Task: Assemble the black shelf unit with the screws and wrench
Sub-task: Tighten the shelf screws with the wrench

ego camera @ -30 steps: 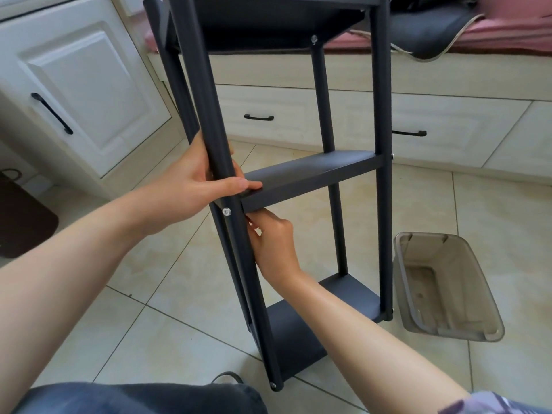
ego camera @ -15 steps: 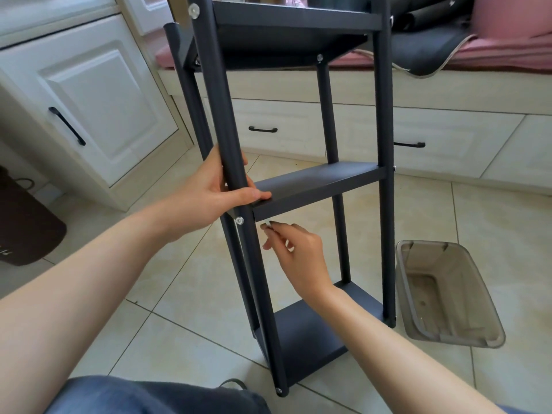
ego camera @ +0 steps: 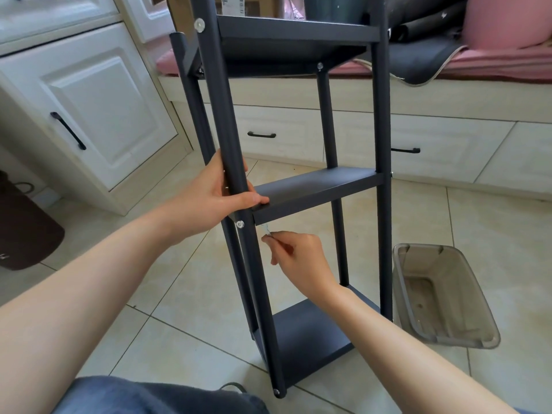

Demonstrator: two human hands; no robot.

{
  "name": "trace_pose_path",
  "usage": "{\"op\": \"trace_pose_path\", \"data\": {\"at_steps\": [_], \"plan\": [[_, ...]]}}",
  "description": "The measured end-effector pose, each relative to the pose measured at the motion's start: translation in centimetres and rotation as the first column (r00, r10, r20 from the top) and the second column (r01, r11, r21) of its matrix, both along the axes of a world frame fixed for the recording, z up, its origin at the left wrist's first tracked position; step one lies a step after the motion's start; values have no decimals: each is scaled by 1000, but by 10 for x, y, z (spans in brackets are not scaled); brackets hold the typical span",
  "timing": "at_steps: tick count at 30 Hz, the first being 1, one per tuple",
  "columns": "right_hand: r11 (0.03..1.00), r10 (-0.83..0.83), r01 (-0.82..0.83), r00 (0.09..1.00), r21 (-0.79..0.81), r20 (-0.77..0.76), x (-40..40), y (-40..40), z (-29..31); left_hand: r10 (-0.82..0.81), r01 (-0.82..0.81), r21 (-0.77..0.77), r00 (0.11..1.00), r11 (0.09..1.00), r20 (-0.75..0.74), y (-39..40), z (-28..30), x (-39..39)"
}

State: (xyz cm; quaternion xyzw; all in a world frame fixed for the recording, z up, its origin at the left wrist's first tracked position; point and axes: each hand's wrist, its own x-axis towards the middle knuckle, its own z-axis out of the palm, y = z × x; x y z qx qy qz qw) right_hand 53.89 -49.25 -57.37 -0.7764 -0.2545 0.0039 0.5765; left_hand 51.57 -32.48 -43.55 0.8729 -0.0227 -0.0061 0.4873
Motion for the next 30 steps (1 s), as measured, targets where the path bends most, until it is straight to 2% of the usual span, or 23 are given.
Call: {"op": "trace_pose_path", "data": {"at_steps": [8,18,30], "plan": [[999,-15,12,997,47,72,2,3,13,1,-1,-6,1000,1000,-4,-2,2,0],[994,-37,33,999,103,30,1,6,18,17,-16,23,1000,1000,-11,-4,4,-1],[974,-165,131,969,183,184,0,22,-3,35,-35,-3,999,999,-4,-9,5,-4]]}}
